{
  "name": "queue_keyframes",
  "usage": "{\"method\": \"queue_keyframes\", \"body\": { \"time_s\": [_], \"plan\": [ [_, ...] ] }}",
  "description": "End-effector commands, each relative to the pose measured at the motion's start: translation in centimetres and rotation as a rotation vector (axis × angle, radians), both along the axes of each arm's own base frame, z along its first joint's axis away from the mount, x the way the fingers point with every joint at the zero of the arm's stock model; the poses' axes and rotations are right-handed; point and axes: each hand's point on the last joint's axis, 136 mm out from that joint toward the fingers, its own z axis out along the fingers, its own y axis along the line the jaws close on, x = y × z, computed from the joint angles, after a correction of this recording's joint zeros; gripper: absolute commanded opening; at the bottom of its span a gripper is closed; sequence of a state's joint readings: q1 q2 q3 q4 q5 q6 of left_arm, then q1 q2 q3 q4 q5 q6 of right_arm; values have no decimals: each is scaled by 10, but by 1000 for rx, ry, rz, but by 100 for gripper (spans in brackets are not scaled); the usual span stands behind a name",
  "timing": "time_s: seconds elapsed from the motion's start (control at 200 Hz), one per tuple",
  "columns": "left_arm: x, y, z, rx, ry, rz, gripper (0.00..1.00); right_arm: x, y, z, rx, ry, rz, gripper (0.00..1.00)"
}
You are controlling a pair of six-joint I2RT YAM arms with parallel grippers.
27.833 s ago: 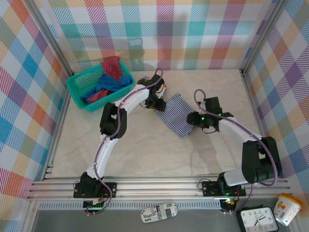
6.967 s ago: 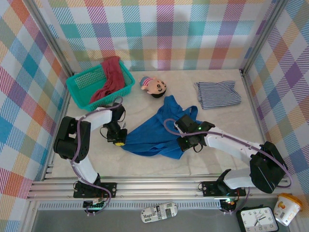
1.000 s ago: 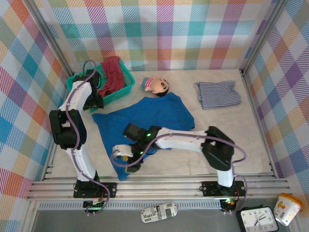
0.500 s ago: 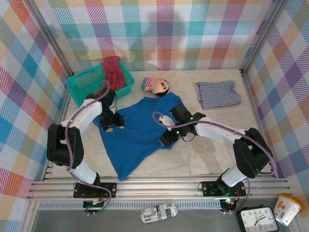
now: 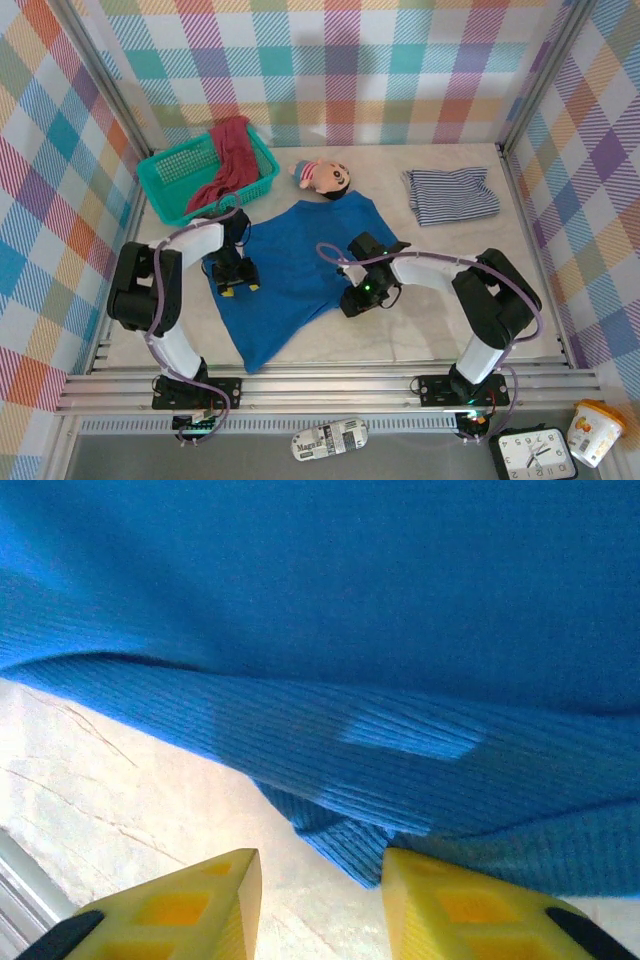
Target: Fold and stack the tank tops
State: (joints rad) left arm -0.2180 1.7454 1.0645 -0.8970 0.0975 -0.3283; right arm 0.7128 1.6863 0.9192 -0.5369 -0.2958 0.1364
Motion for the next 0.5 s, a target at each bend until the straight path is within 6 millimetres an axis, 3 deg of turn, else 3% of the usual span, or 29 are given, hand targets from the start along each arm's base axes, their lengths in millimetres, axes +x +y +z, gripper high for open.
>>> {"method": "queue_keyframes", "body": {
  "time_s": [0.0, 0.29, 0.495],
  "plan": [
    [10, 7, -1, 29, -5, -23, 56, -15, -16, -11, -76, 88, -89, 35],
    [34, -1, -1, 28, -15, -101, 57, -31, -51, -6, -188, 66, -156, 32],
    [40, 0, 24, 57, -51, -126, 59, -11, -37, 29, -69, -72, -146, 35]
  ]
}}
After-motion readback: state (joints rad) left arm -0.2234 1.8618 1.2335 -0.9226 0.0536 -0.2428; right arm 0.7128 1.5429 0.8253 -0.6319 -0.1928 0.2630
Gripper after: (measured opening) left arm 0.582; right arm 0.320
